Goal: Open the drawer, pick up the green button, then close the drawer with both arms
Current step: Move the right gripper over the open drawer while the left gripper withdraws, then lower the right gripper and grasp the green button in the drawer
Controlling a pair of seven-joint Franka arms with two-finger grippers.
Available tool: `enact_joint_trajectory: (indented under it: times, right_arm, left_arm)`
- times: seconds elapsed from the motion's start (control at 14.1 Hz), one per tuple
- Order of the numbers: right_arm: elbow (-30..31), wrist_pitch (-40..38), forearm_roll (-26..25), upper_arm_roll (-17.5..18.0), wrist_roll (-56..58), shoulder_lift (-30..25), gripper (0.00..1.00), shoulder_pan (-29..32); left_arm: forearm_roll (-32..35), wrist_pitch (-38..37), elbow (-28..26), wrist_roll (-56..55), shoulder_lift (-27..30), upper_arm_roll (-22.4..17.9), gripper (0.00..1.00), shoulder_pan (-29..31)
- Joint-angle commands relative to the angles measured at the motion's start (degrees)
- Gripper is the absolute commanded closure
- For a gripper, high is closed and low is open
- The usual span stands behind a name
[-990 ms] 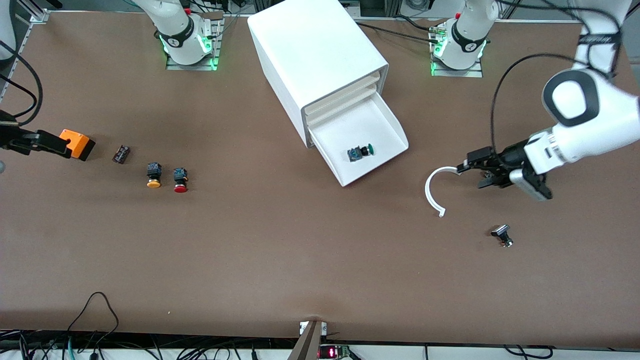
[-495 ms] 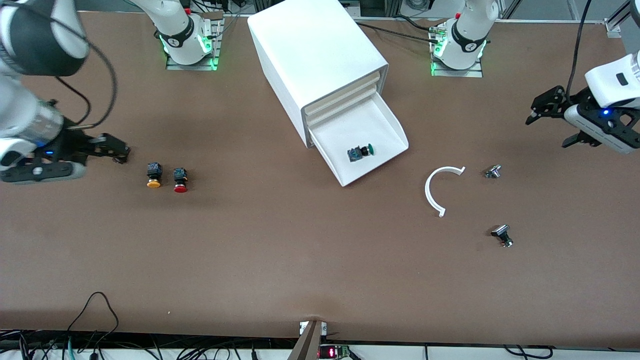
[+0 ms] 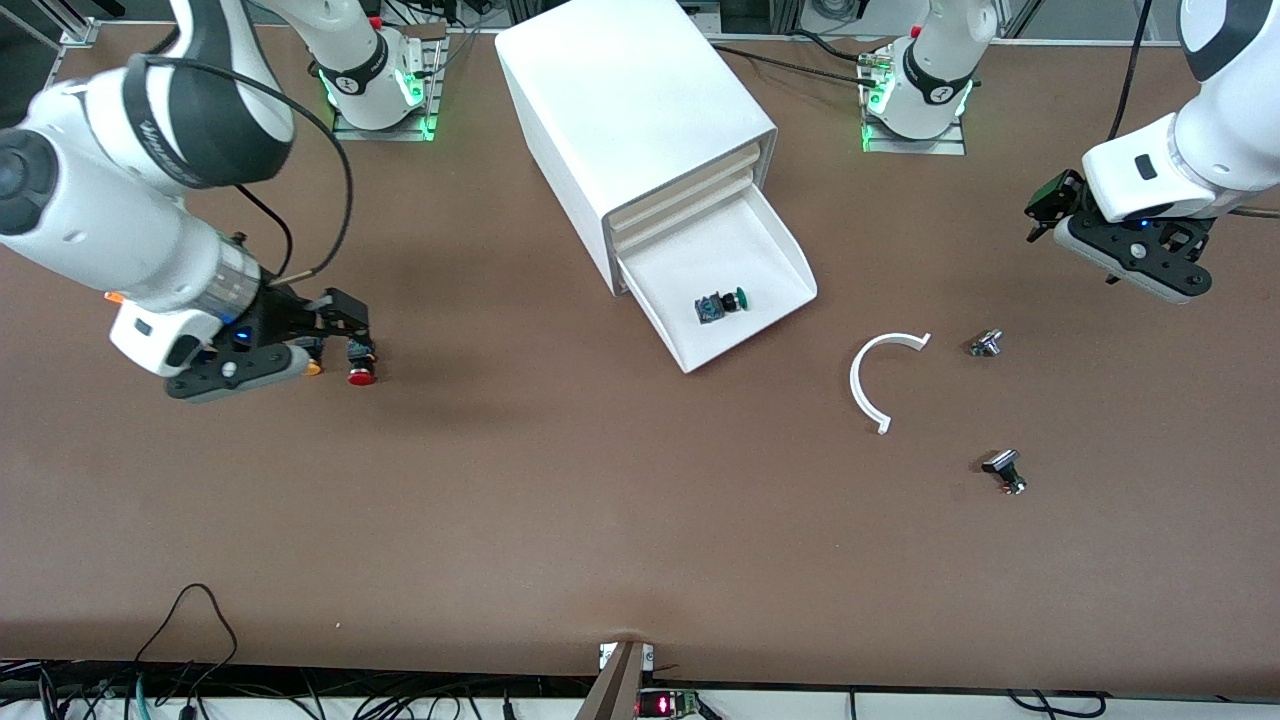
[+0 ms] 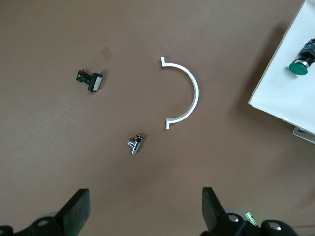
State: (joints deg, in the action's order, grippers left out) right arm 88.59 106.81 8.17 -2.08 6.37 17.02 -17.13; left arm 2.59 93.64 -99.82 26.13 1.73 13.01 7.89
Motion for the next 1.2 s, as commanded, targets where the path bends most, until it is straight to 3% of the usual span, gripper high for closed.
enact_joint_trajectory:
  times: [0.0, 0.21, 0.42, 0.78, 1.13]
  right_arm:
    - [-3.8, 0.0, -1.2, 0.1, 1.3, 3.4, 0.0, -7.2]
    - [-7.0, 1.5, -1.8, -0.5, 0.3, 6.8, 0.0, -13.8]
    - [-11.2, 5.5, -2.7, -0.4, 0.9, 11.0, 0.0, -18.8]
    - [-24.7, 7.9, -8.7, 0.0, 3.3, 21.7, 0.0, -26.8]
    - [-25.2, 10.1, -8.1, 1.8, 17.8, 23.0, 0.0, -28.4]
  left_arm:
    - [0.9, -1.6, 2.8, -9.4, -1.1, 0.2, 0.0, -0.9]
    - [0.8, -4.1, 4.5, -18.0, -2.2, 0.2, 0.0, -0.9]
    - [0.1, -4.1, 5.5, -17.4, -3.1, 0.0, 0.0, -0.9]
    - [0.0, -4.3, 5.5, -17.2, -3.8, 0.0, 0.0, -0.6]
    - [0.0, -4.6, 6.3, -17.2, -3.8, 0.1, 0.0, -0.9]
